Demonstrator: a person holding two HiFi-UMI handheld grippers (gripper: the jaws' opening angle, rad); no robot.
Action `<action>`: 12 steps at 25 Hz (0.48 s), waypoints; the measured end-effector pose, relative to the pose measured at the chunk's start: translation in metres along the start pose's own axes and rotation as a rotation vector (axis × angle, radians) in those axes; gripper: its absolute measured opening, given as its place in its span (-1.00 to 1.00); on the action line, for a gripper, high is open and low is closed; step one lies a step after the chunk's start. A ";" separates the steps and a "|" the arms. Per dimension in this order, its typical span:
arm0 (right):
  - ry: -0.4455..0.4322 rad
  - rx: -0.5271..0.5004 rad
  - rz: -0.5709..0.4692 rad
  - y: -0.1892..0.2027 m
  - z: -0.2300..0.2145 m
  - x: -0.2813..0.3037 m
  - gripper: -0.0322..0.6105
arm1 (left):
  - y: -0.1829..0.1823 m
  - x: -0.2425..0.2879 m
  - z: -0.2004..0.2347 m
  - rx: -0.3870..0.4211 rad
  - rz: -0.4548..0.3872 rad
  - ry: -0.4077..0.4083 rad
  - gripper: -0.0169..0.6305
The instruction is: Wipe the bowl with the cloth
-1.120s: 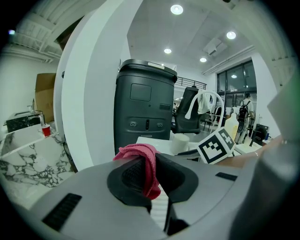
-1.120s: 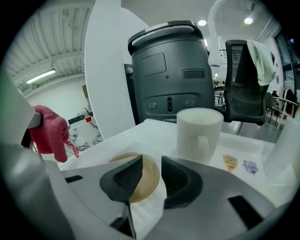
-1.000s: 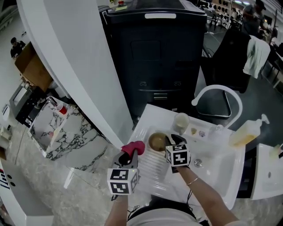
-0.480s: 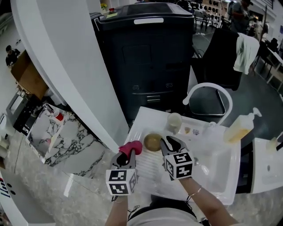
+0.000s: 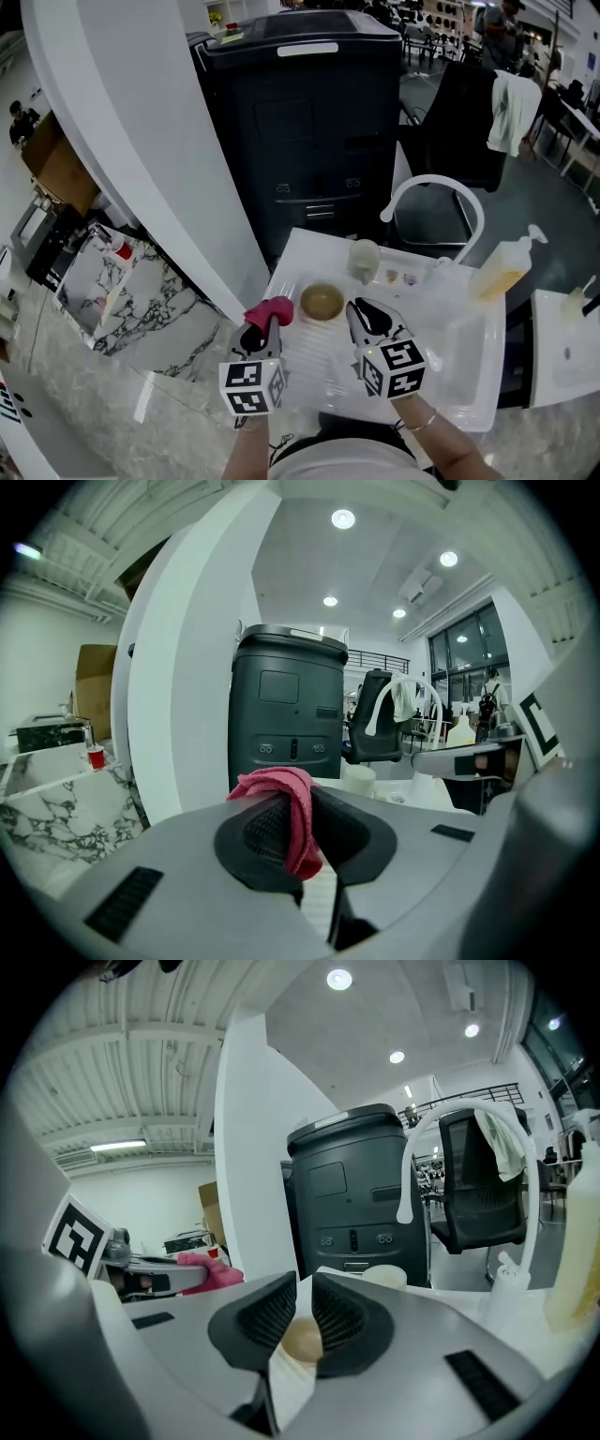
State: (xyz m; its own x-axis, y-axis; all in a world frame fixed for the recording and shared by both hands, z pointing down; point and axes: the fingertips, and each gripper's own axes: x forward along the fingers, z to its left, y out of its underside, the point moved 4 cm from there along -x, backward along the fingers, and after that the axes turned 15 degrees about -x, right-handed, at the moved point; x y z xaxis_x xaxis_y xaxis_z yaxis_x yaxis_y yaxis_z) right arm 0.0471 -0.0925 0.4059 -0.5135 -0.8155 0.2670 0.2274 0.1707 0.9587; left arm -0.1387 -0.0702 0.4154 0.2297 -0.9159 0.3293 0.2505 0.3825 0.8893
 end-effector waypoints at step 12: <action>-0.019 0.039 -0.058 -0.001 0.000 -0.025 -0.89 | 0.000 -0.010 -0.004 -0.002 -0.017 0.001 -0.79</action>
State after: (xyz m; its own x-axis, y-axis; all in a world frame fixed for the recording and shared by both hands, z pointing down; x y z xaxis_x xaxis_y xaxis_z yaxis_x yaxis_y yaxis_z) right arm 0.0594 -0.0724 0.3985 -0.5404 -0.8142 0.2120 0.1642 0.1451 0.9757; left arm -0.1367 -0.0606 0.4112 0.2264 -0.9221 0.3137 0.2566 0.3672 0.8940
